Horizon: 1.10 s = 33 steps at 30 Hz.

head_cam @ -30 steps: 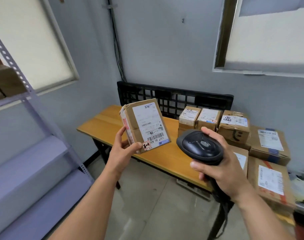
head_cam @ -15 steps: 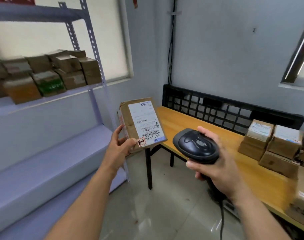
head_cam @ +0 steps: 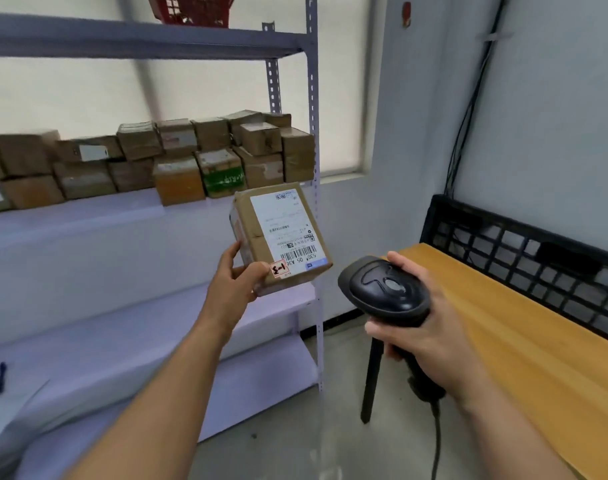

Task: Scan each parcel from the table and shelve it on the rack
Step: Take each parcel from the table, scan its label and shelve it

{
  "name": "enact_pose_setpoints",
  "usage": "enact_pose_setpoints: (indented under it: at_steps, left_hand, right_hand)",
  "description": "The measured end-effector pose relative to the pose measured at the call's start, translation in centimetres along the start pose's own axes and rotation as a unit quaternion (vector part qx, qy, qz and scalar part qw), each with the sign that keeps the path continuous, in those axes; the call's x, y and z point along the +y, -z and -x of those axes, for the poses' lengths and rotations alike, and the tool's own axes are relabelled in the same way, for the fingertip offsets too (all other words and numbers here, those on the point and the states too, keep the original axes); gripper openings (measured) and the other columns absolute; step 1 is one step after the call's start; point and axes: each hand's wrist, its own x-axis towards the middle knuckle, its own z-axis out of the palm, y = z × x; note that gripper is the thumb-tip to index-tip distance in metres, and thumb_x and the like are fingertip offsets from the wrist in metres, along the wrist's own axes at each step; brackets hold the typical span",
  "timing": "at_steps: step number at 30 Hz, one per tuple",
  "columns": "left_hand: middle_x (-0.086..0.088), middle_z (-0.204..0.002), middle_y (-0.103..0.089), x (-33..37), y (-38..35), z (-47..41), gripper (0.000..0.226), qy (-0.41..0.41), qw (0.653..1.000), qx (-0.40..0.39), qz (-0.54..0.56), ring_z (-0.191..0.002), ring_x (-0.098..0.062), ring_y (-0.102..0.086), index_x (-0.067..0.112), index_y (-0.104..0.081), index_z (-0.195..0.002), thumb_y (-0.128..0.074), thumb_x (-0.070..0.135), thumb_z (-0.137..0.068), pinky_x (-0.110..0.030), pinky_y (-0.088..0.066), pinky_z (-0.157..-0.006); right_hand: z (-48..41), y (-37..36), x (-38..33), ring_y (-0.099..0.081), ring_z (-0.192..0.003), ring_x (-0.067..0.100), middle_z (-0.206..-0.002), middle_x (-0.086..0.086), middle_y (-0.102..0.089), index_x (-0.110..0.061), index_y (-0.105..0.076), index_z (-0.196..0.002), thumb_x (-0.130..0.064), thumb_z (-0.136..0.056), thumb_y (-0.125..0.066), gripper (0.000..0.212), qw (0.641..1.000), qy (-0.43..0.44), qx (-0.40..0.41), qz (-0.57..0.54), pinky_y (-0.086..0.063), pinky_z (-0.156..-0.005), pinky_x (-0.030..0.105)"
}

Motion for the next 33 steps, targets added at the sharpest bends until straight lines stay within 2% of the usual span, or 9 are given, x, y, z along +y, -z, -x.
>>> enact_pose_setpoints:
  at_steps: [4,9,12,14,17,20,24,28,33]
  left_hand:
    - [-0.001,-0.111,-0.065,1.6,1.3,-4.3,0.055,-0.022,0.999,0.041,-0.009,-0.097,-0.016,-0.063,0.030,-0.032,-0.145,-0.055,0.026,-0.095,-0.031,-0.051,-0.074]
    - [-0.008,-0.120,-0.063,3.2,2.7,-9.6,0.058,-0.034,0.995,0.090,-0.004,-0.098,-0.017,-0.063,0.027,-0.031,-0.147,-0.056,0.027,-0.094,-0.028,-0.050,-0.067]
    - [-0.008,-0.125,-0.060,4.4,3.8,-12.8,0.058,-0.035,0.994,0.105,0.005,-0.101,-0.021,-0.063,0.024,-0.033,-0.146,-0.057,0.028,-0.093,-0.026,-0.049,-0.063]
    - [-0.006,-0.125,-0.061,5.2,4.8,-15.1,0.060,-0.032,0.994,0.104,0.009,-0.100,-0.020,-0.064,0.024,-0.036,-0.145,-0.059,0.030,-0.090,-0.025,-0.049,-0.060]
    - [-0.006,-0.122,-0.064,6.8,6.1,-18.6,0.070,-0.038,0.994,0.101,0.007,-0.100,-0.023,-0.067,0.024,-0.039,-0.143,-0.064,0.038,-0.079,-0.031,-0.054,-0.064]
    - [-0.008,-0.119,-0.065,8.2,7.0,-22.2,0.065,-0.030,0.995,0.093,0.022,-0.102,-0.026,-0.067,0.022,-0.036,-0.143,-0.062,0.035,-0.085,-0.046,-0.059,-0.080]
    - [-0.006,-0.116,-0.065,9.7,7.9,-26.6,0.054,-0.031,0.998,0.059,-0.015,-0.105,-0.026,-0.064,0.025,-0.045,-0.131,-0.061,0.044,-0.083,-0.048,-0.055,-0.088]
    - [-0.006,-0.112,-0.066,10.1,8.6,-30.6,0.057,-0.032,0.998,0.052,-0.027,-0.104,-0.025,-0.064,0.023,-0.046,-0.134,-0.061,0.048,-0.085,-0.047,-0.054,-0.087]
    - [-0.006,-0.112,-0.065,9.2,9.4,-34.5,0.056,-0.021,0.997,0.059,-0.033,-0.101,-0.025,-0.063,0.024,-0.043,-0.133,-0.056,0.053,-0.087,-0.044,-0.054,-0.079]
  right_hand:
    - [-4.8,-0.8,0.6,-0.062,-0.056,0.014,-0.107,-0.007,-0.066,-0.044,-0.049,-0.131,0.008,-0.068,-0.082,0.088,1.000,0.015,-0.023,-0.010,-0.054,-0.049,0.032]
    - [-10.2,-1.2,1.5,-0.065,-0.072,0.007,-0.113,-0.005,-0.067,-0.048,-0.051,-0.131,0.002,-0.065,-0.088,0.090,0.998,0.035,-0.053,-0.011,-0.052,-0.061,0.021]
    - [-12.8,-1.9,1.4,-0.064,-0.061,0.010,-0.113,0.004,-0.065,-0.043,-0.051,-0.132,0.009,-0.067,-0.084,0.089,0.997,0.032,-0.064,-0.017,-0.052,-0.052,0.027]
    - [-14.3,-2.6,1.3,-0.063,-0.056,0.014,-0.113,0.004,-0.064,-0.044,-0.051,-0.131,0.011,-0.068,-0.081,0.088,0.997,0.032,-0.072,-0.017,-0.052,-0.049,0.030]
    - [-16.6,-3.5,1.4,-0.060,-0.053,0.023,-0.109,-0.006,-0.065,-0.049,-0.051,-0.128,0.011,-0.069,-0.080,0.088,0.997,0.034,-0.065,-0.017,-0.055,-0.050,0.036]
    - [-18.6,-4.4,1.8,-0.060,-0.053,0.026,-0.104,-0.014,-0.066,-0.049,-0.051,-0.129,0.010,-0.069,-0.081,0.089,0.999,0.030,-0.043,-0.012,-0.055,-0.053,0.041]
    - [-21.2,-5.7,1.9,-0.061,-0.056,0.029,-0.107,-0.008,-0.066,-0.056,-0.053,-0.125,0.008,-0.068,-0.082,0.090,0.999,0.037,-0.021,0.000,-0.056,-0.053,0.043]
    - [-23.7,-7.1,2.0,-0.061,-0.058,0.031,-0.110,0.001,-0.064,-0.057,-0.054,-0.122,0.009,-0.068,-0.082,0.090,0.999,0.040,-0.005,0.006,-0.054,-0.052,0.042]
    - [-25.6,-8.7,2.9,-0.063,-0.058,0.029,-0.112,-0.001,-0.064,-0.060,-0.054,-0.121,0.009,-0.068,-0.082,0.092,0.999,0.038,0.002,0.020,-0.055,-0.052,0.039]
